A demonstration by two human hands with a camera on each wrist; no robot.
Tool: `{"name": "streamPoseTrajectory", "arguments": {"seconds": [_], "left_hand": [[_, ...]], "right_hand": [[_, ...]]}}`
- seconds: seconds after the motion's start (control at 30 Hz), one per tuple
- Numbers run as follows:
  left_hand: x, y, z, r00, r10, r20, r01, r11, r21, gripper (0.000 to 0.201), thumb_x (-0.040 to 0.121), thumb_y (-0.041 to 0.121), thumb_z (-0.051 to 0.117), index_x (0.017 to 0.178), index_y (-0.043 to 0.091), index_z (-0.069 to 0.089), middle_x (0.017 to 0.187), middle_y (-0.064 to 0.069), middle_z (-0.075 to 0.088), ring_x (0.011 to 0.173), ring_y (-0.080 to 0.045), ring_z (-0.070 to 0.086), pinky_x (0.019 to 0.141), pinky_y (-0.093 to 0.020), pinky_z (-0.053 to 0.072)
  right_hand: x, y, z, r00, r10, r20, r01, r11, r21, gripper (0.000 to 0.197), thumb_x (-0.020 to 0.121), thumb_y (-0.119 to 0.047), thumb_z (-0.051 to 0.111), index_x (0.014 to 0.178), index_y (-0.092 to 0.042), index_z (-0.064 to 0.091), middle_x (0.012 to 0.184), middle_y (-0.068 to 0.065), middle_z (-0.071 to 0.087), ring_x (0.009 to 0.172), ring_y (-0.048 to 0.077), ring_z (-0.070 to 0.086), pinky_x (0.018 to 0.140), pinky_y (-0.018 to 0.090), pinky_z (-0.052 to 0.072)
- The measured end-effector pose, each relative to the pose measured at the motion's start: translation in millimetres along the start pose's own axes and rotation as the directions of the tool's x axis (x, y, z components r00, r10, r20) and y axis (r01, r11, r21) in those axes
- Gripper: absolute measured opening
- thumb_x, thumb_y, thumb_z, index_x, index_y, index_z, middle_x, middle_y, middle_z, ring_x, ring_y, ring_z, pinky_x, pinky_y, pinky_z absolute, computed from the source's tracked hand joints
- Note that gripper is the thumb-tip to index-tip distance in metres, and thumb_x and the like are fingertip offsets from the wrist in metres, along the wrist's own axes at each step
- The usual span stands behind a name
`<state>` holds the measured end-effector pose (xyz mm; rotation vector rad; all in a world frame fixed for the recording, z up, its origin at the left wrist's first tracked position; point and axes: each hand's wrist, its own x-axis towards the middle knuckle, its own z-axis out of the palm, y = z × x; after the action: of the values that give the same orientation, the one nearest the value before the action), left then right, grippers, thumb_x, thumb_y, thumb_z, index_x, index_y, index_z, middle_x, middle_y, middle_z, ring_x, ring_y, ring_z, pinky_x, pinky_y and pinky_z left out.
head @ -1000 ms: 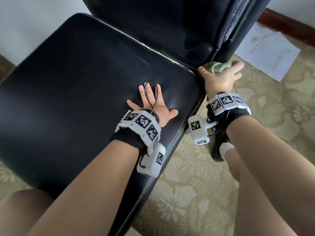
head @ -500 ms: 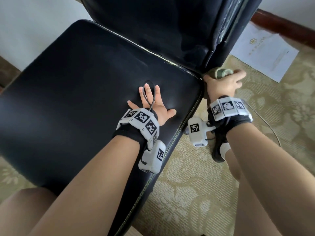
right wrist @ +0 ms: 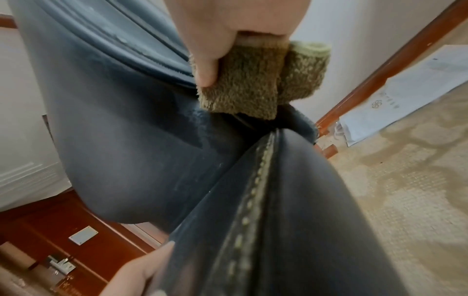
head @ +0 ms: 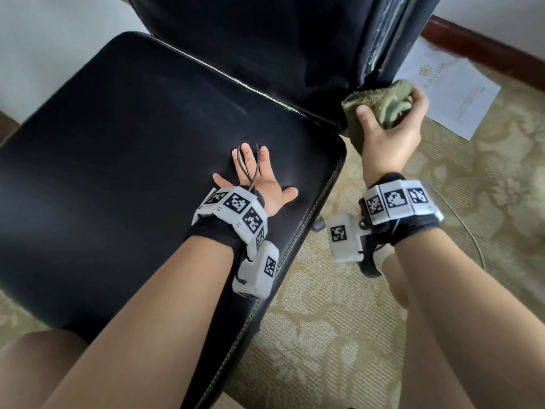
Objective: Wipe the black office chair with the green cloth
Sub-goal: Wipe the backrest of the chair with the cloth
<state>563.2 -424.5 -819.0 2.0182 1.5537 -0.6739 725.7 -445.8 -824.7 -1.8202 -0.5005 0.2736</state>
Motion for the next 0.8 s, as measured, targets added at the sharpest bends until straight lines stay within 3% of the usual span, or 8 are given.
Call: {"name": "streamPoseTrajectory", "arguments": {"seconds": [0.1, 0.17, 0.33, 0.4, 0.5, 0.6, 0.7, 0.8], "left_hand": [[0.9, 0.1, 1.9, 1.0, 0.0, -0.007, 0.0, 1.0, 0.004, 0.095, 0.09, 0.065, 0.035, 0.145, 0.016, -0.024, 0.151, -0.012, -0.032, 0.14, -0.027, -0.028, 0.107, -0.065, -0.003], [2.2, 0.2, 2.7, 1.0, -0.005, -0.019, 0.005, 1.0, 0.003, 0.095, 0.089, 0.065, 0.036, 0.146, 0.016, -0.023, 0.151, -0.012, -0.032, 0.14, -0.027, -0.027, 0.107, -0.065, -0.002], [0.6, 0.6, 0.9, 1.0, -0.012, -0.01, 0.012, 1.0, -0.004, 0.095, 0.09, 0.064, 0.038, 0.146, 0.017, -0.023, 0.152, -0.01, -0.031, 0.141, -0.026, -0.026, 0.108, -0.064, -0.002], [0.7, 0.2, 1.1, 1.0, -0.013, -0.01, 0.013, 1.0, 0.001, 0.095, 0.09, 0.064, 0.038, 0.146, 0.017, -0.023, 0.152, -0.01, -0.031, 0.141, -0.025, -0.026, 0.108, -0.065, -0.001], [1.1, -0.3, 3.1, 1.0, -0.014, -0.013, 0.014, 1.0, -0.01, 0.095, 0.09, 0.063, 0.039, 0.147, 0.017, -0.022, 0.152, -0.01, -0.032, 0.141, -0.025, -0.027, 0.107, -0.065, -0.002], [1.5, 0.2, 4.4, 0.999, -0.009, -0.031, 0.009, 1.0, -0.014, 0.094, 0.09, 0.062, 0.039, 0.147, 0.017, -0.021, 0.152, -0.01, -0.031, 0.141, -0.025, -0.027, 0.107, -0.065, -0.003], [0.0, 2.3, 2.1, 0.999, -0.015, -0.031, 0.015, 1.0, -0.011, 0.094, 0.09, 0.063, 0.038, 0.147, 0.016, -0.02, 0.152, -0.011, -0.03, 0.141, -0.026, -0.026, 0.108, -0.064, -0.002], [1.3, 3.5, -1.1, 0.999, -0.034, -0.013, 0.034, 0.999, 0.002, 0.094, 0.09, 0.063, 0.039, 0.147, 0.017, -0.021, 0.152, -0.01, -0.031, 0.141, -0.026, -0.027, 0.108, -0.065, -0.001]], "right_hand": [[6.0, -3.8, 18.4, 0.999, 0.035, -0.028, -0.036, 0.999, -0.038, 0.074, 0.074, -0.041, 0.073, 0.132, -0.007, 0.043, 0.127, 0.004, 0.056, 0.118, 0.021, 0.05, 0.102, 0.038, 0.04], [10.2, -0.5, 25.5, 0.998, 0.062, -0.015, -0.063, 0.995, -0.079, 0.074, 0.074, -0.047, 0.07, 0.131, -0.007, 0.044, 0.126, 0.002, 0.057, 0.116, 0.021, 0.051, 0.099, 0.038, 0.042], [13.8, 9.6, 9.3, 0.986, 0.16, 0.044, -0.15, 0.973, -0.178, 0.063, 0.081, -0.033, 0.07, 0.134, -0.01, 0.045, 0.125, 0.003, 0.057, 0.118, 0.017, 0.051, 0.098, 0.022, 0.037], [11.7, 0.9, 5.4, 0.999, 0.038, -0.009, -0.039, 0.996, -0.077, 0.058, 0.077, -0.031, 0.074, 0.123, -0.003, 0.052, 0.111, 0.003, 0.062, 0.105, 0.016, 0.056, 0.094, 0.024, 0.042], [13.6, -9.3, 14.3, 0.997, -0.019, -0.074, 0.02, 1.0, 0.014, 0.062, 0.072, -0.031, 0.078, 0.12, -0.003, 0.051, 0.112, 0.006, 0.063, 0.106, 0.022, 0.056, 0.094, 0.031, 0.044], [16.0, -12.0, 24.9, 0.995, 0.02, -0.099, -0.016, 0.999, 0.048, 0.055, 0.07, -0.031, 0.079, 0.109, -0.005, 0.048, 0.109, 0.007, 0.061, 0.1, 0.026, 0.056, 0.09, 0.036, 0.046], [16.5, -9.8, 31.1, 0.993, 0.073, -0.093, -0.069, 0.997, 0.04, 0.046, 0.074, -0.028, 0.076, 0.1, -0.01, 0.042, 0.112, 0.01, 0.057, 0.099, 0.025, 0.055, 0.087, 0.031, 0.044], [19.3, -0.6, 26.4, 0.984, 0.18, -0.011, -0.18, 0.98, -0.081, 0.046, 0.078, -0.028, 0.073, 0.107, -0.011, 0.042, 0.117, 0.005, 0.054, 0.103, 0.022, 0.054, 0.087, 0.028, 0.043]]}}
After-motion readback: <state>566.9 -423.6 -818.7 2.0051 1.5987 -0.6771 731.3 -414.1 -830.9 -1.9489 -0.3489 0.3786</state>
